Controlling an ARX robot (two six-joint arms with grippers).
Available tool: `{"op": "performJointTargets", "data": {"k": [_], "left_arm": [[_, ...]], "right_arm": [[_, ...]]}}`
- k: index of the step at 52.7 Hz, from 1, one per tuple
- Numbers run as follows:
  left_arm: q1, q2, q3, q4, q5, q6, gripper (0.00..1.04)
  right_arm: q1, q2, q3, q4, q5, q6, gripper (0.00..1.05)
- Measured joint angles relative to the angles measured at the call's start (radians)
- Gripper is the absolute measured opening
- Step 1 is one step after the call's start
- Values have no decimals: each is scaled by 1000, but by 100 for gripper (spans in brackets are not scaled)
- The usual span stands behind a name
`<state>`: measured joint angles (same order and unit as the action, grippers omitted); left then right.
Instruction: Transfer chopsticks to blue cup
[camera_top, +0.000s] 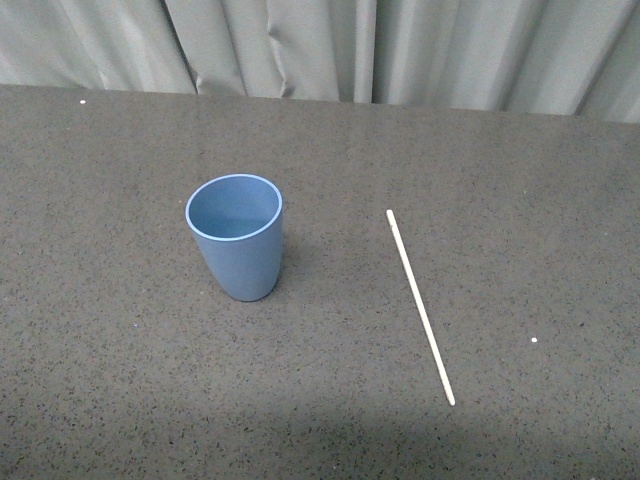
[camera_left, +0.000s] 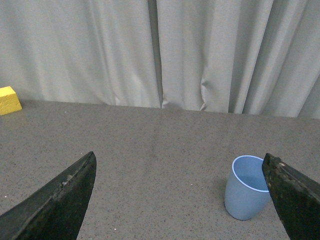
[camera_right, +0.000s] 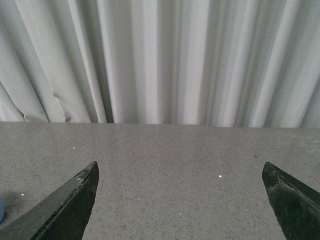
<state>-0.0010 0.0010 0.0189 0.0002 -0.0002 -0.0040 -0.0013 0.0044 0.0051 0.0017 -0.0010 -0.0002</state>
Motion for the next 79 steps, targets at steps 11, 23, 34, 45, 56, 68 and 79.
{"op": "performJointTargets", "data": {"k": [11,23,34,45,56,68,79], "left_arm": [[0,0,0,0,0,0,98],[0,0,0,0,0,0,98],[0,0,0,0,0,0,98],[0,0,0,0,0,0,98],[0,0,0,0,0,0,98],[0,0,0,0,0,0,98],[0,0,0,0,0,0,98]], "right_arm": [[0,0,0,0,0,0,95],[0,0,0,0,0,0,95],[0,0,0,0,0,0,95],[0,0,0,0,0,0,95],[39,14,1,-2,116,-79,95],[115,418,59,180,115,-222,95],[182,958,227,343,52,-103,95]]}}
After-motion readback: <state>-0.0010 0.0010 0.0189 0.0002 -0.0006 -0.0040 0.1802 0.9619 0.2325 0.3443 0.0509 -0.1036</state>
